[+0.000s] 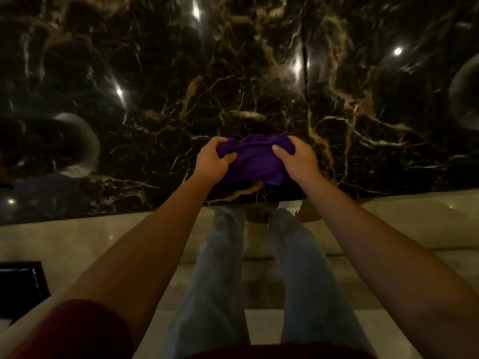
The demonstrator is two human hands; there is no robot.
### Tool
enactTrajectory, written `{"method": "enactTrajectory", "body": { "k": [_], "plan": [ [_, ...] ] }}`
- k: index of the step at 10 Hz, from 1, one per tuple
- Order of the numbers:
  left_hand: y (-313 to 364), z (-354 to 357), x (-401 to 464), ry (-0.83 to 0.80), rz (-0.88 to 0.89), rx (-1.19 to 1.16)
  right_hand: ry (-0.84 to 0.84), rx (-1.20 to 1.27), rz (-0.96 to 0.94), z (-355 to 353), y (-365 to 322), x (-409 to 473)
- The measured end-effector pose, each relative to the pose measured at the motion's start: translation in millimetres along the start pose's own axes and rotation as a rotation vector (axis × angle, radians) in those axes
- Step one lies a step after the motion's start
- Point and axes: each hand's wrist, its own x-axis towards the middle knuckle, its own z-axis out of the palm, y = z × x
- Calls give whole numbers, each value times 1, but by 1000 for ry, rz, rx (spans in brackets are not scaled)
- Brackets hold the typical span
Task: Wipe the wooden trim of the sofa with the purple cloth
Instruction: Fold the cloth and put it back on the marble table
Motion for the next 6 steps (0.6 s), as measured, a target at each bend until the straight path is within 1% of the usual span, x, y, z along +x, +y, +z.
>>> {"method": "enactTrajectory", "body": {
  "k": [1, 2, 3, 4, 5, 6],
  "plan": [
    [-21, 11, 34, 5, -13, 69, 4, -86, 8, 20, 23, 28],
    [-37, 16, 49, -2, -7, 137, -20, -285, -49, 30, 42, 42],
    [-48, 17, 54, 23, 28, 191, -8, -462, -67, 26, 55, 48],
    [-50, 14, 56, 83, 6, 224, 13, -554, -1, 20, 58, 49],
    [-54, 14, 57, 118, -59, 262, -17, -507, 99, 21, 57, 44],
    [-44, 13, 47, 171, -1, 345, 84, -489, 143, 14, 40, 39]
  ]
}}
